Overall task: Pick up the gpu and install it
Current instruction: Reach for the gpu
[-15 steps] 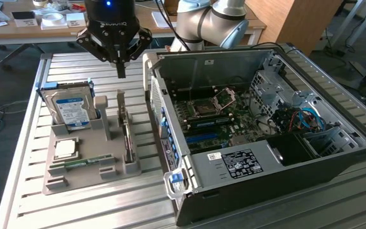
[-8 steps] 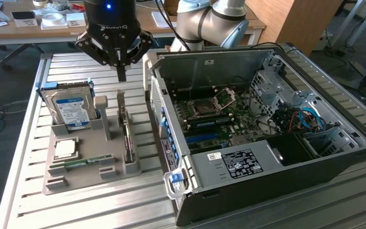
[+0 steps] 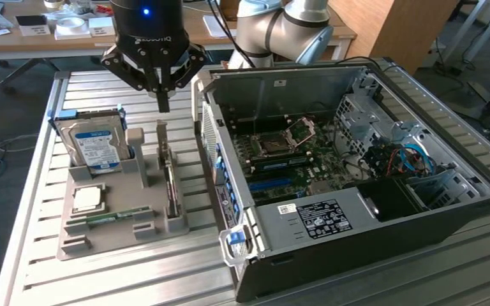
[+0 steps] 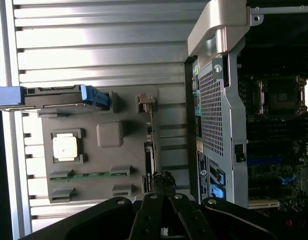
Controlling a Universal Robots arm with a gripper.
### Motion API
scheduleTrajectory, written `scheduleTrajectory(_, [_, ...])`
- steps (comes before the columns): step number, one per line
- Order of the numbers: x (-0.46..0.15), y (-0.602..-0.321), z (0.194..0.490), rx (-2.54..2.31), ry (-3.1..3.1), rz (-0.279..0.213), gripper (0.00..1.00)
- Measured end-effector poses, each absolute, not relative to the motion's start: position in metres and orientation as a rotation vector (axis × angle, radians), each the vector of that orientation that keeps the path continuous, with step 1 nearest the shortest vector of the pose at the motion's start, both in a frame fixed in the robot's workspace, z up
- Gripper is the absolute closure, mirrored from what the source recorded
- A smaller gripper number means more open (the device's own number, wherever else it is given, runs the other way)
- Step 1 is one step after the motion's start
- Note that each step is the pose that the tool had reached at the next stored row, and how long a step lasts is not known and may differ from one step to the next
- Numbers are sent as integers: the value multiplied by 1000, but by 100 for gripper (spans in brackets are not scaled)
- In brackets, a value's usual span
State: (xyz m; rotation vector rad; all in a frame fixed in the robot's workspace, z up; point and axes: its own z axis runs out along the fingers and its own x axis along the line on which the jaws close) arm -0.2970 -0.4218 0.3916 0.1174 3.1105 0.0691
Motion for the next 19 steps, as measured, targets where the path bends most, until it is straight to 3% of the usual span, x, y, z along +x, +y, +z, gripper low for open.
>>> scheduleTrajectory(19, [-300, -428, 391, 117, 3111, 69, 89])
